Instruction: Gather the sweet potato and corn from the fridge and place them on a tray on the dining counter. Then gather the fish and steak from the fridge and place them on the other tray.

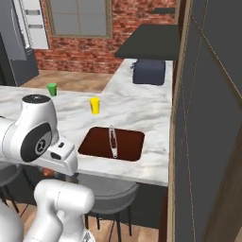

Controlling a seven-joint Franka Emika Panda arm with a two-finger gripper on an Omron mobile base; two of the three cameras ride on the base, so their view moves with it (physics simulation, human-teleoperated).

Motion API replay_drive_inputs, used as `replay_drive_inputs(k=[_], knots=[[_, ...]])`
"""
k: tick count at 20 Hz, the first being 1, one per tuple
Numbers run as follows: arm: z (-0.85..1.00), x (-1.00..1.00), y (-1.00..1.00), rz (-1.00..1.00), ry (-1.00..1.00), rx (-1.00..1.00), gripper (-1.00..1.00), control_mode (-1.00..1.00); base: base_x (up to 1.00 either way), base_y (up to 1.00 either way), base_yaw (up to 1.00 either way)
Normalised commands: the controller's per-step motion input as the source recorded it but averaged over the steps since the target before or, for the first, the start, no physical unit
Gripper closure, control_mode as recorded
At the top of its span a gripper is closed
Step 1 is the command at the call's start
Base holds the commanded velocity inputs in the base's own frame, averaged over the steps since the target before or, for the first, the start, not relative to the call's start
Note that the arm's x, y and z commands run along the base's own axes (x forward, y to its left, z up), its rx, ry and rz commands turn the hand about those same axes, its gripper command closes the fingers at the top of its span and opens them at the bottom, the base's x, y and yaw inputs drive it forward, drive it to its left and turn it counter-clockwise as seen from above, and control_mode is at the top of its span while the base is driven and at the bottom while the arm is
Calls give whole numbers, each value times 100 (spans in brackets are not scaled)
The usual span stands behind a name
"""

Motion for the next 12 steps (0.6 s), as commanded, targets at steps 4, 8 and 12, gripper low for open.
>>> replay_drive_inputs(k=[4,8,12], knots=[[0,21,-3,0,0,0,100,-100,5,-7,1],[0,99,-2,0,3,0,100,-100,0,0,0],[-4,100,-1,1,3,0,100,-100,0,0,0]])
